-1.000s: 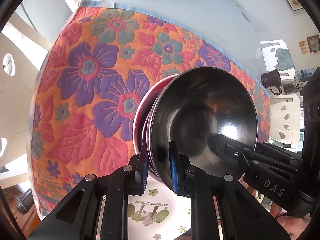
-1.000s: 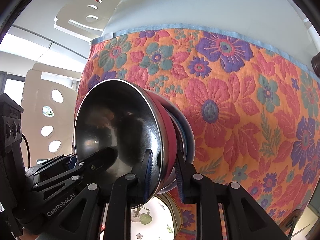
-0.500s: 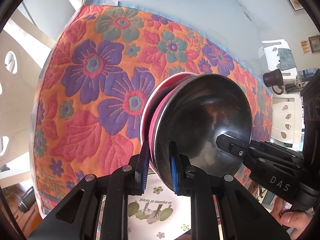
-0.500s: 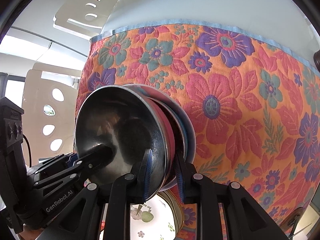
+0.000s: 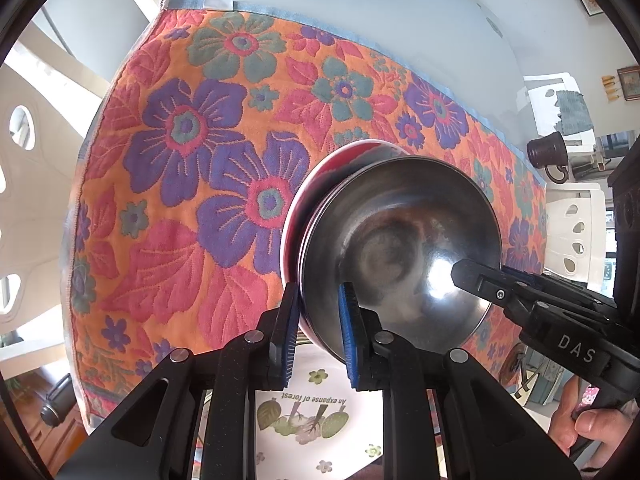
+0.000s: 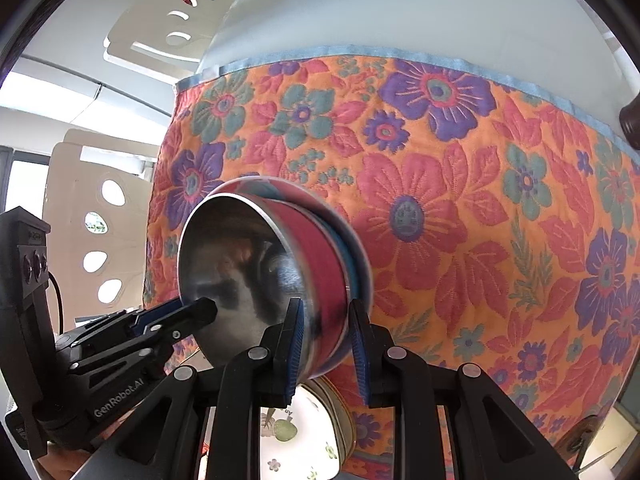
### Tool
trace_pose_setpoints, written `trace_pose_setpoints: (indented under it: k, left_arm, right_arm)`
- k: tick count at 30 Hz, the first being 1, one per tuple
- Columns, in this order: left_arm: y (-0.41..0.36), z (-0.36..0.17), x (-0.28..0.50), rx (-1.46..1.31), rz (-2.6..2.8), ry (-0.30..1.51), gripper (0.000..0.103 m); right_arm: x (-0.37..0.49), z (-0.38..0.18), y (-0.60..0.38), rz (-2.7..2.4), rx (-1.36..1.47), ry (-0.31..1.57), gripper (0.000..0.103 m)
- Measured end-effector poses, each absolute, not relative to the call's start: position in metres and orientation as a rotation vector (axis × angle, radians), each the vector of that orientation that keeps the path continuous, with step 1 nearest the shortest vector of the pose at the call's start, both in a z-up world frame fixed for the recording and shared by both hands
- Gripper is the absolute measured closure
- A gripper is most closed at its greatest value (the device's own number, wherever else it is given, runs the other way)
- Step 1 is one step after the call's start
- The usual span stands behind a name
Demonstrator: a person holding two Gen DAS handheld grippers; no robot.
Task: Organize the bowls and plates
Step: 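Grip the nested steel bowls with both tools and lift, then carry the nested bowls with both tools over the plate stack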
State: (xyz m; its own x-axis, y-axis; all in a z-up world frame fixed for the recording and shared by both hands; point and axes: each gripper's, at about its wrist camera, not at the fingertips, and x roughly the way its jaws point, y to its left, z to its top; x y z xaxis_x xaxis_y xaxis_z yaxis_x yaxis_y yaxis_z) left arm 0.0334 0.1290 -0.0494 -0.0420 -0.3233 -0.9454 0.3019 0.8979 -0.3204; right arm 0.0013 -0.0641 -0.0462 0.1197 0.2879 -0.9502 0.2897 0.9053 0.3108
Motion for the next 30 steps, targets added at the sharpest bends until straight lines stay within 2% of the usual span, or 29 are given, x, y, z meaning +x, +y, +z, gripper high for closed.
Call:
trace_pose_setpoints:
  k: [2,6,10,14,23,25,26,30]
  left_arm:
    - [0.130,-0.048,0.034,-0.021,-0.503,1.530,0.085]
    - [0.134,-0.045,0.038,-0.018,-0.476,1.516,0.073]
    - [0.141,-0.052,0.045,-0.039,-0.464,1.531,0.073]
    - [0.140,-0.071,0.049,-0.055,-0.460,1.562,0.071]
    - [0.132,-0.086,0.054,-0.109,-0.518,1.562,0.069]
    - [0.129,-0.088,0.055,-0.115,-0.537,1.559,0.069]
    - [0.127,-0.089,0.055,-0.120,-0.553,1.554,0.069]
    - [0.118,-0.090,0.054,-0.090,-0.580,1.520,0.065]
  right_arm:
    - [0.000,-0.047,-0.067,-0.003,0.491,1.468,0.076]
    - [-0.001,-0.051,-0.074,-0.008,0.499,1.471,0.068]
    - [-0.001,-0.055,-0.078,-0.011,0.504,1.473,0.059]
    - [0.001,-0.069,-0.084,0.018,0.594,1.444,0.040]
    - [-0.004,-0.118,-0.091,0.070,0.868,1.411,0.039]
    - [-0.003,-0.120,-0.088,0.087,0.884,1.399,0.040]
    - [-0.002,-0.121,-0.086,0.094,0.879,1.395,0.046]
    - [0.001,-0.121,-0.080,0.087,0.859,1.386,0.046]
